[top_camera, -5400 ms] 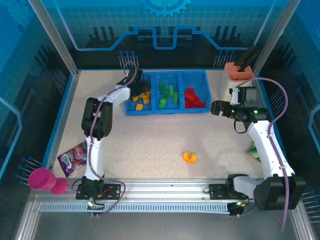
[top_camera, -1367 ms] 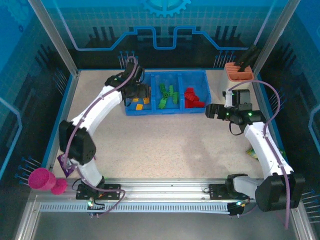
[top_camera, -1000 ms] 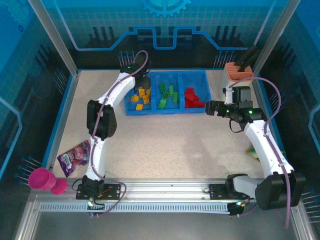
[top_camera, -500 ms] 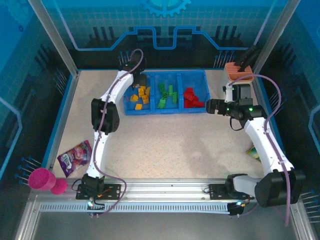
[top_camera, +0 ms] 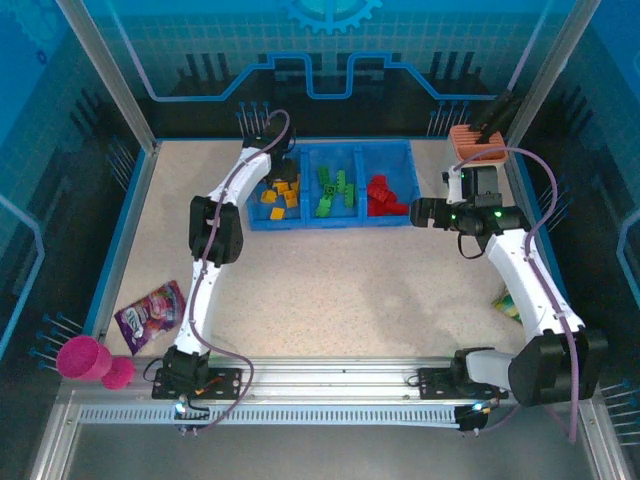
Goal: Sort the legos into containers by color
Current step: Place the lego in the container, then reset both arms
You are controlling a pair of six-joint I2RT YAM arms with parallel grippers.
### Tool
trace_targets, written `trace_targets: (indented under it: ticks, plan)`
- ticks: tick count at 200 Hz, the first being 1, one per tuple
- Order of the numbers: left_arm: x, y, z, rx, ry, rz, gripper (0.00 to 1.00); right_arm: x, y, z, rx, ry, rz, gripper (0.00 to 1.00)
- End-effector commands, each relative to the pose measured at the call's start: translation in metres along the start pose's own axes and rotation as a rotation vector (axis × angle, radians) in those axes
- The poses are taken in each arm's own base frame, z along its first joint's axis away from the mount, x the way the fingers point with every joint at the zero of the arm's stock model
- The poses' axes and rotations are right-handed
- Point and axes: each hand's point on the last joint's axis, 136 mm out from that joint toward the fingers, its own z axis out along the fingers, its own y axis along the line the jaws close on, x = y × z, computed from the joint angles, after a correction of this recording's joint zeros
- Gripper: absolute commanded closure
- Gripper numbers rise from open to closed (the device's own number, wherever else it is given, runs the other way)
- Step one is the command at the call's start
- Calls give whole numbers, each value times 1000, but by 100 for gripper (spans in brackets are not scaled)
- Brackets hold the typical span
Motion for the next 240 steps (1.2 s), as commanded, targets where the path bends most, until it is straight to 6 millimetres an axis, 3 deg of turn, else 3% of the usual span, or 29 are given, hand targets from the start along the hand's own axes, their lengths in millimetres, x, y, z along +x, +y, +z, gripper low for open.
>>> trace_targets:
  ticks: [1, 36, 58, 98, 153, 206, 233, 240]
  plan:
    - [-7, 1, -3, 13, -13, -26, 26, -6, 6, -2, -5, -4, -28, 0]
    - [-16, 1, -12, 15, -46, -40, 25, -7, 8, 0, -19, -2, -22, 0]
    - [-30, -3, -30, 49, -103, -70, 24, -7, 9, 0, -20, 0, -24, 0]
    - [-63, -6, -86, 97, -244, -92, 24, -9, 10, -1, -22, -1, -21, 0]
    - [-76, 0, -155, 143, -347, -91, 24, -13, 20, 0, -41, -9, -39, 0]
    - [-64, 27, -246, 163, -555, -35, 16, -17, 37, -1, -68, -41, -115, 0]
    - [-27, 39, -297, 266, -706, -42, 14, -17, 53, 8, -88, -34, -136, 0]
    - [-11, 45, -302, 278, -721, -48, 14, -16, 57, 12, -89, -24, -142, 0]
